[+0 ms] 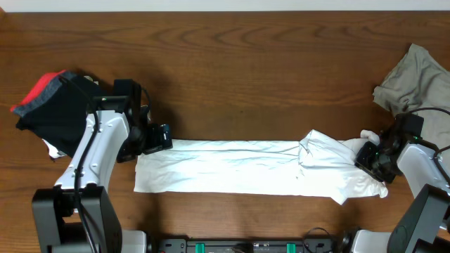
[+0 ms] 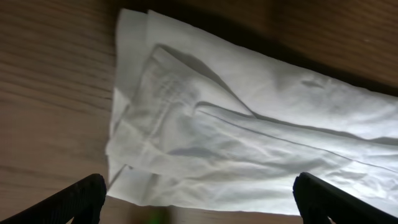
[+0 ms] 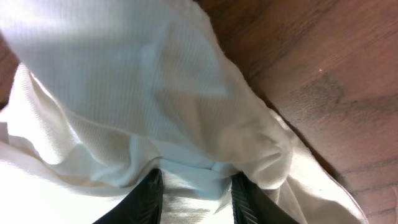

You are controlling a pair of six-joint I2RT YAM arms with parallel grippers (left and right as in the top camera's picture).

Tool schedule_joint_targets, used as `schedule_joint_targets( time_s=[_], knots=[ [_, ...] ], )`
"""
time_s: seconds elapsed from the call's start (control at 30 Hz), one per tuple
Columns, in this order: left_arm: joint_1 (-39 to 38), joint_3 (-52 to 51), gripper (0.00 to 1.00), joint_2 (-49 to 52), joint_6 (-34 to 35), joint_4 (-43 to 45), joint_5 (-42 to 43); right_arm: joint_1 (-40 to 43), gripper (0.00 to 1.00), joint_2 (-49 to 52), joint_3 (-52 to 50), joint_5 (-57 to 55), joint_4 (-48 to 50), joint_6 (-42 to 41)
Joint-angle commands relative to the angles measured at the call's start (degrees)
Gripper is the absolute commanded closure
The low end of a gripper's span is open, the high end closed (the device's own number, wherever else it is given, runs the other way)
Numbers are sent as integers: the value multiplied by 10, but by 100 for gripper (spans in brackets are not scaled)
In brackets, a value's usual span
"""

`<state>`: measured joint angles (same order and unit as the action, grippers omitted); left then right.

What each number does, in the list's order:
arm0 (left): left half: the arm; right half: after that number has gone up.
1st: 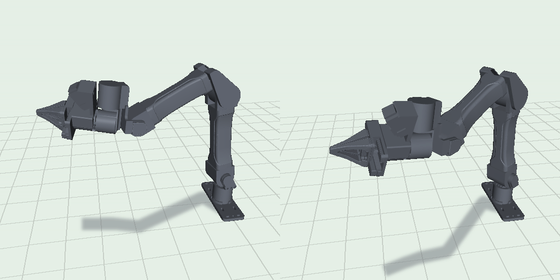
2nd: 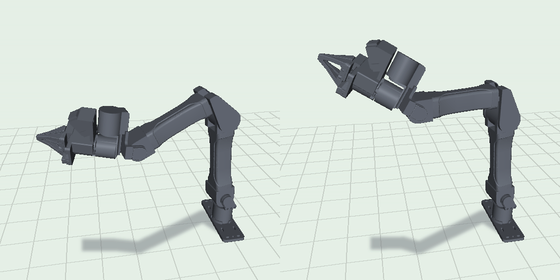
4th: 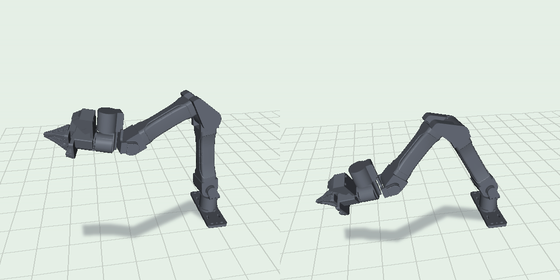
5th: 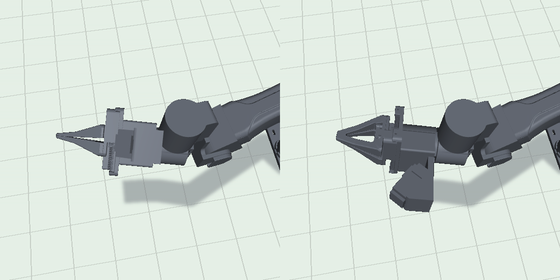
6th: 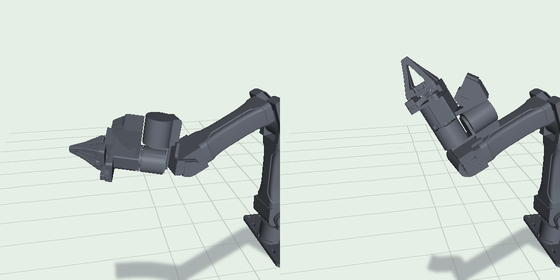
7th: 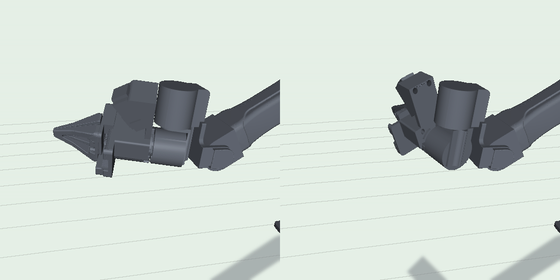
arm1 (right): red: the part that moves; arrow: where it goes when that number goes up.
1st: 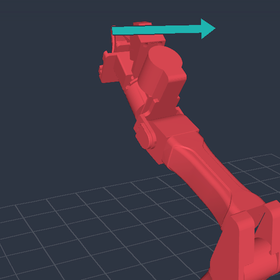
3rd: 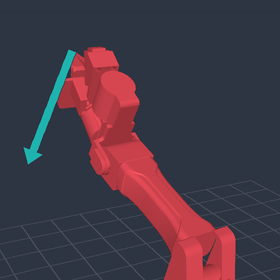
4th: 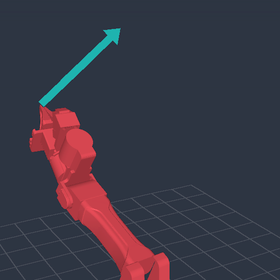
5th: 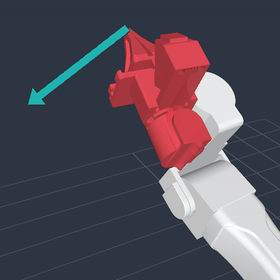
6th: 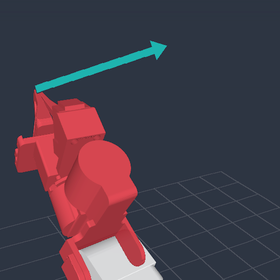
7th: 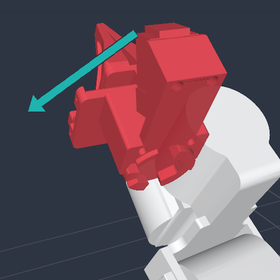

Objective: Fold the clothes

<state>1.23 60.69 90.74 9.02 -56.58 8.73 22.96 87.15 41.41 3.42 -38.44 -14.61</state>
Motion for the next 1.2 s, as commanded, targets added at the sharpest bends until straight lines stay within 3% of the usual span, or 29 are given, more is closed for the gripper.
schedule_joint_targets(
  time_s=[0.0, 0.33, 0.57, 0.77, 0.8, 0.87, 0.9, 0.93, 1.03, 1.17],
  knots=[
    [3, -2, 2, 3, -2, 6, -24, 4, 64, 11, -3, -15, 5, 5],
    [64, -18, 2, 63, -2, 44, -27, 4, 64, 11, -4, -15, 3, 5],
    [68, -19, 0, 114, -44, 44, 45, 4, 63, 11, -4, -15, 3, 5],
    [68, -21, 10, 166, -45, 44, 63, 4, 63, 11, -4, -15, 2, 6],
    [68, -21, 14, 174, -50, 43, 72, 4, 63, 11, -4, -15, 2, 5],
    [68, -21, 34, 184, -65, 42, 91, 4, 63, 11, -4, -15, 2, 5],
    [68, -21, 58, 186, -65, 40, 90, 4, 63, 11, -4, -15, 1, 5],
    [68, -21, 73, 186, -67, 40, 90, 4, 62, 11, -4, -15, 1, 6],
    [68, -21, 86, 184, -67, 40, 90, 4, 62, 11, -4, -15, 1, 6],
    [68, -12, 94, 177, -66, 26, 90, 4, 62, 11, -4, -15, 1, 5]
  ],
)
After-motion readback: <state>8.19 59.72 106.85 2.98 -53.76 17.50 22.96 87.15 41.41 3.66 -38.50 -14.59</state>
